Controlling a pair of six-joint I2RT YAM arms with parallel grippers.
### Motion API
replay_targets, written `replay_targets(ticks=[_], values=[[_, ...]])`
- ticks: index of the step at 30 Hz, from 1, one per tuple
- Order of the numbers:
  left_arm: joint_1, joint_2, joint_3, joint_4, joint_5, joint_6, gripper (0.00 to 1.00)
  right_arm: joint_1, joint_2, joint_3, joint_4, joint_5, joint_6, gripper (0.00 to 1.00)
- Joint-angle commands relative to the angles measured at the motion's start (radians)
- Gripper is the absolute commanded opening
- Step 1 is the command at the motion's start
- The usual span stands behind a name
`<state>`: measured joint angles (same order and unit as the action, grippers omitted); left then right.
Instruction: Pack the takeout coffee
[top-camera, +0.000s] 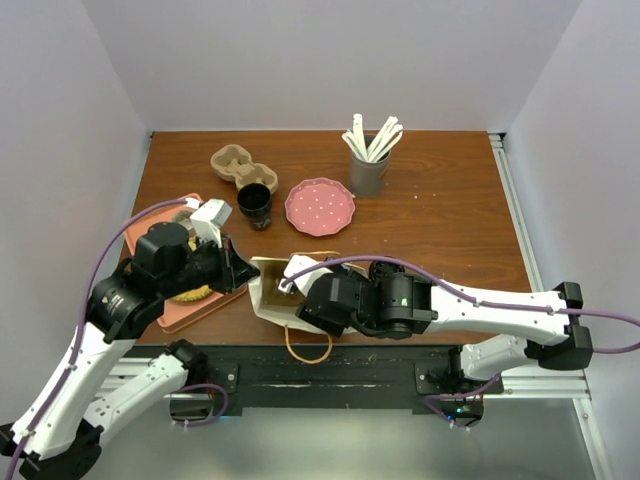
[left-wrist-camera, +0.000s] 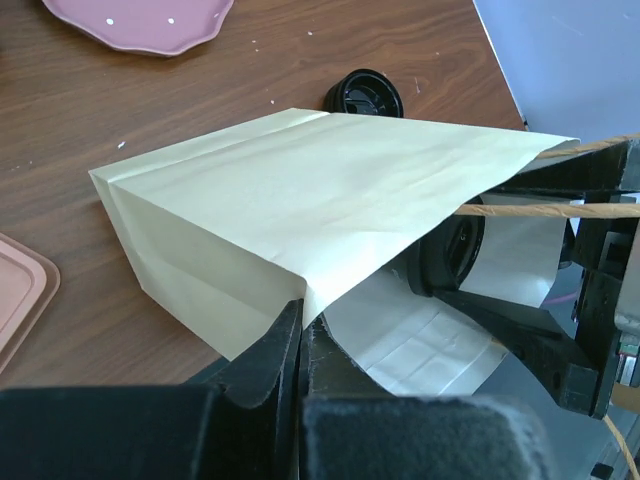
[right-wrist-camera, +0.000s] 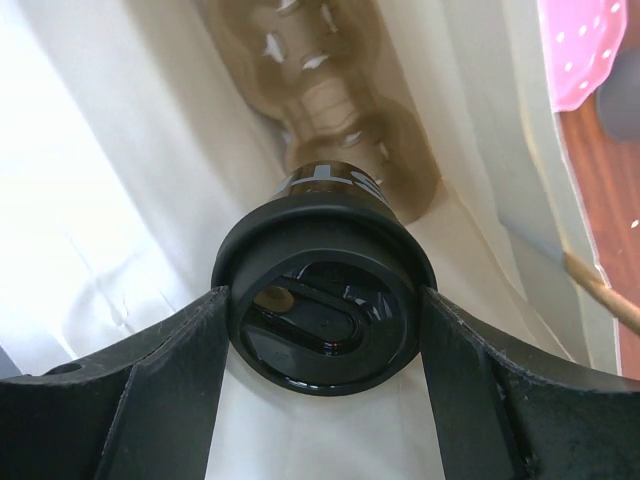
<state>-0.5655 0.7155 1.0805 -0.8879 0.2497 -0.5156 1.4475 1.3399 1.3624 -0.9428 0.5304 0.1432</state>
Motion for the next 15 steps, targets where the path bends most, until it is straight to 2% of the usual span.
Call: replay_targets(ticks=[1, 8, 15], values=[[-0.002, -0.021, -0.044, 0.066, 0.009, -0.011, 0.00, 0.005, 0.022, 0.035, 0.036, 0.022, -0.056, 0.15], [-0.004, -0.059, -0.099, 0.093, 0.079, 0.040, 0.00, 0.005, -0.018, -0.023, 0.075, -0.006, -0.115, 0.15], [-0.002, -0.080, -0.088, 0.087, 0.017, 0.054, 0.00, 0.007, -0.033, -0.066, 0.072, -0.029, -0.227, 0.15]])
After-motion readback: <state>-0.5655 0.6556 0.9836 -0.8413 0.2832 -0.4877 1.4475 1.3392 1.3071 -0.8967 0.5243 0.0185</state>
